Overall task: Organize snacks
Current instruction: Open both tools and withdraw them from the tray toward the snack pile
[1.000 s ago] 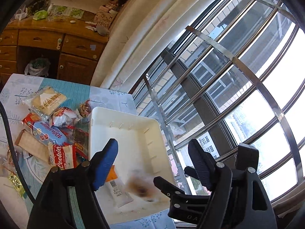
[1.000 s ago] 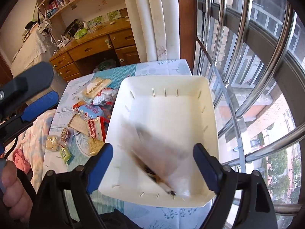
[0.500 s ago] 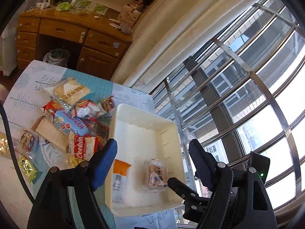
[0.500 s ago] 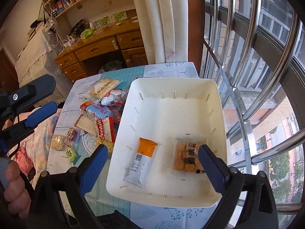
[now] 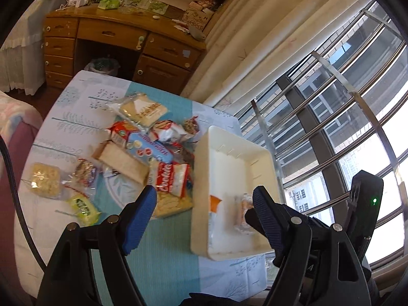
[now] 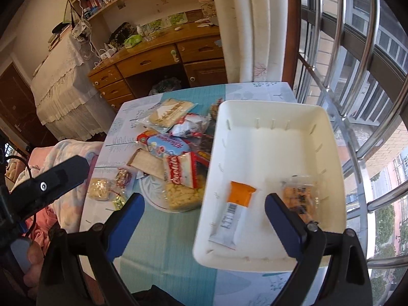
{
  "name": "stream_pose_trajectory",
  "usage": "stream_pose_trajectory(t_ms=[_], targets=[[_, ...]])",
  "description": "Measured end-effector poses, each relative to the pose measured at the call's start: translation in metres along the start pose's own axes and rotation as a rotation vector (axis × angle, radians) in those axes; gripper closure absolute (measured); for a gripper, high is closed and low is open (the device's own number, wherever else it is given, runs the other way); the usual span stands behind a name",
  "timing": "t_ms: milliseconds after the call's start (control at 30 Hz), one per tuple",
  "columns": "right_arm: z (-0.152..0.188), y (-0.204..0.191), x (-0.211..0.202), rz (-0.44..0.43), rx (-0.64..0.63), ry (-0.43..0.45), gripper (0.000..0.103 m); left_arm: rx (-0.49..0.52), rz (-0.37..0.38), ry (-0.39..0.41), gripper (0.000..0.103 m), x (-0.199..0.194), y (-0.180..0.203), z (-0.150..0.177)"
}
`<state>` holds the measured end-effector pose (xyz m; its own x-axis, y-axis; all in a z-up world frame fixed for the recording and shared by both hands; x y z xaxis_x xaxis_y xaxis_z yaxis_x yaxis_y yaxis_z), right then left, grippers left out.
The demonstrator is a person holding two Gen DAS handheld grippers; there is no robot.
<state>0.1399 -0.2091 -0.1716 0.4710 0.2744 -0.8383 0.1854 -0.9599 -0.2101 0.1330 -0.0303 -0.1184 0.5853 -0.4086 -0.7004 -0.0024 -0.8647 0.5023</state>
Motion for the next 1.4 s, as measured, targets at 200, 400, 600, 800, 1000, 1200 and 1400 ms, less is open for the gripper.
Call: stream_pose_trajectory(t_ms=[200,400,600,800,1000,1200,1400], targets=[[0.006,-0.042,0.008,-0.024,0.024,-0.004,0.007,0.017,-0.027,-0.038,0.026,-0.022,-0.038,-0.001],[0.011,-0.082,0.018,-0.039,0.042,-0.008,0.007,0.039,-0.049,-0.072,0.026,-0.04,-0.074,-0.007],[0.017,-0.109,0.034,-0.04,0.088,-0.014,0.007,0.079,-0.075,-0.123,0.026,-0.049,-0.107,-0.012],[0.027,-0.123,0.053,-0.032,0.153,-0.018,0.007,0.15,-0.11,-0.193,0.026,-0.048,-0.135,-0.014],[0.041,-0.13,0.076,-0.003,0.228,-0.03,0.007,0.247,-0.147,-0.268,0.026,-0.039,-0.159,-0.015],[0.051,-0.142,0.094,0.017,0.223,-0.026,0.007,0.37,-0.195,-0.352,0.026,-0.021,-0.179,-0.016],[0.06,-0.161,0.115,0.018,0.091,0.001,0.007,0.442,-0.212,-0.419,0.026,0.01,-0.201,-0.013]])
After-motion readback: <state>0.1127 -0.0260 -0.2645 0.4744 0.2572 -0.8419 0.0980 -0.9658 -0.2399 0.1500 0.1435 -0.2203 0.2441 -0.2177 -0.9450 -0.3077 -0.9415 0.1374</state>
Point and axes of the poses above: each gripper's, at about its wrist camera, not at the fingertips, and x roughly the way its jaws point, y to its right, z to its underside, the point moved 4 cm from there along x, roughly the way its jaws point, and after that the axes turned 1 degree about x, right-handed, at the moved point
